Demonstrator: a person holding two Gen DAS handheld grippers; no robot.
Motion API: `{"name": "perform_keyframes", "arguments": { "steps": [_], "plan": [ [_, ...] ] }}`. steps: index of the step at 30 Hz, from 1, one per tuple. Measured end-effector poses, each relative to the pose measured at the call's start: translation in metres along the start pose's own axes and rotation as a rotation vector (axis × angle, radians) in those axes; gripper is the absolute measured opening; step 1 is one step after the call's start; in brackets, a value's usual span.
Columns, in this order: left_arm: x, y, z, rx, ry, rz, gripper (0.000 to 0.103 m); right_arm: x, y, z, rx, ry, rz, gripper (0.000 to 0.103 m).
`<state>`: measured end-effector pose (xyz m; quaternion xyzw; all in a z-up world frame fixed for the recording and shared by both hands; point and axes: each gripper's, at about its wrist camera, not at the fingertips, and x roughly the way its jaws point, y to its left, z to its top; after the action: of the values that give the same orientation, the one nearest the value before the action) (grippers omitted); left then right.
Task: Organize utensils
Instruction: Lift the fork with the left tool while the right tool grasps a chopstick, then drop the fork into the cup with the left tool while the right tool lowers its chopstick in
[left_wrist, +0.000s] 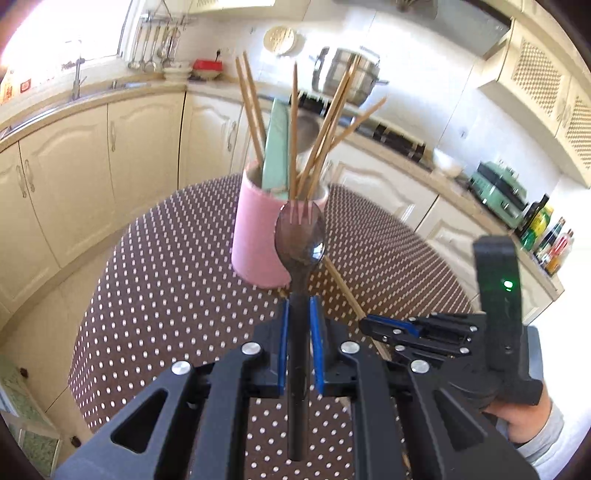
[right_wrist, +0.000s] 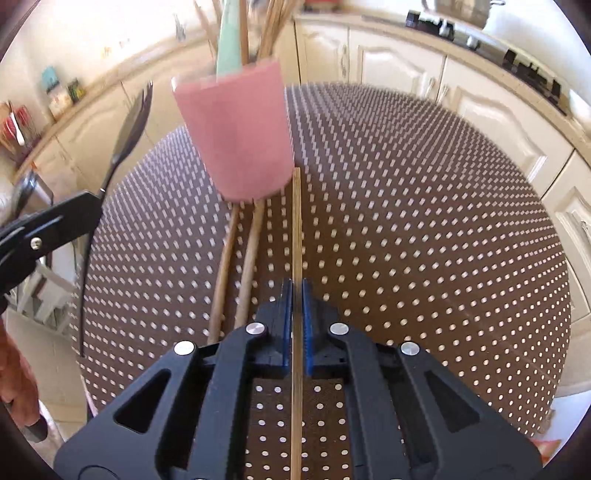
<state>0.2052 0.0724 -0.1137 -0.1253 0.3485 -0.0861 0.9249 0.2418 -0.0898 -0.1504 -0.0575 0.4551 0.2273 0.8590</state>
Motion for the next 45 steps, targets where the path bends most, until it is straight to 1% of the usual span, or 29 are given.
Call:
{"name": "perform_keyframes", "arguments": {
  "steps": [2, 3, 7, 10, 12, 13, 16, 19, 24, 29, 32, 36, 40, 45],
  "plan": [
    [-0.006, 0.001, 0.003, -0.011, -0.046, -0.021, 0.011, -0.017, -0.004, 0.0, 0.022, -0.074, 0.038, 0.005],
    [-0.01, 0.002, 0.005, -0.02, -0.075, -0.032, 0.011, -0.027, -0.005, 0.002, 0.031, -0.122, 0.051, 0.006],
    [-0.016, 0.0, 0.016, -0.034, -0.151, -0.053, 0.011, -0.065, -0.003, 0.01, 0.048, -0.308, 0.125, 0.006],
    [-0.017, -0.004, 0.029, -0.03, -0.212, -0.064, 0.011, -0.087, 0.004, 0.021, 0.049, -0.445, 0.174, 0.006],
    [-0.019, -0.006, 0.04, -0.022, -0.259, -0.069, 0.011, -0.098, 0.009, 0.029, 0.046, -0.517, 0.198, 0.006],
    [-0.021, -0.008, 0.047, -0.019, -0.291, -0.074, 0.011, -0.104, 0.012, 0.034, 0.045, -0.567, 0.211, 0.006],
    [-0.022, -0.013, 0.061, -0.001, -0.366, -0.079, 0.011, -0.116, 0.01, 0.046, 0.04, -0.657, 0.236, 0.006],
    [-0.02, -0.015, 0.075, 0.01, -0.435, -0.09, 0.011, -0.117, 0.012, 0.064, 0.044, -0.745, 0.24, 0.006],
    [-0.006, -0.012, 0.097, 0.01, -0.485, -0.087, 0.011, -0.11, 0.007, 0.094, 0.057, -0.834, 0.231, 0.006],
    [0.01, -0.006, 0.109, 0.006, -0.519, -0.077, 0.011, -0.101, -0.001, 0.115, 0.072, -0.907, 0.221, 0.006],
    [0.021, -0.003, 0.115, -0.001, -0.531, -0.078, 0.011, -0.092, -0.002, 0.121, 0.073, -0.931, 0.217, 0.006],
    [0.039, 0.004, 0.119, -0.01, -0.522, -0.08, 0.011, -0.083, -0.004, 0.126, 0.087, -0.971, 0.213, 0.006],
    [0.054, 0.013, 0.115, -0.04, -0.513, -0.086, 0.011, -0.077, -0.005, 0.127, 0.104, -1.004, 0.2, 0.006],
    [0.065, 0.015, 0.111, -0.028, -0.492, -0.075, 0.011, -0.068, -0.003, 0.129, 0.096, -1.009, 0.189, 0.006]
  ]
}}
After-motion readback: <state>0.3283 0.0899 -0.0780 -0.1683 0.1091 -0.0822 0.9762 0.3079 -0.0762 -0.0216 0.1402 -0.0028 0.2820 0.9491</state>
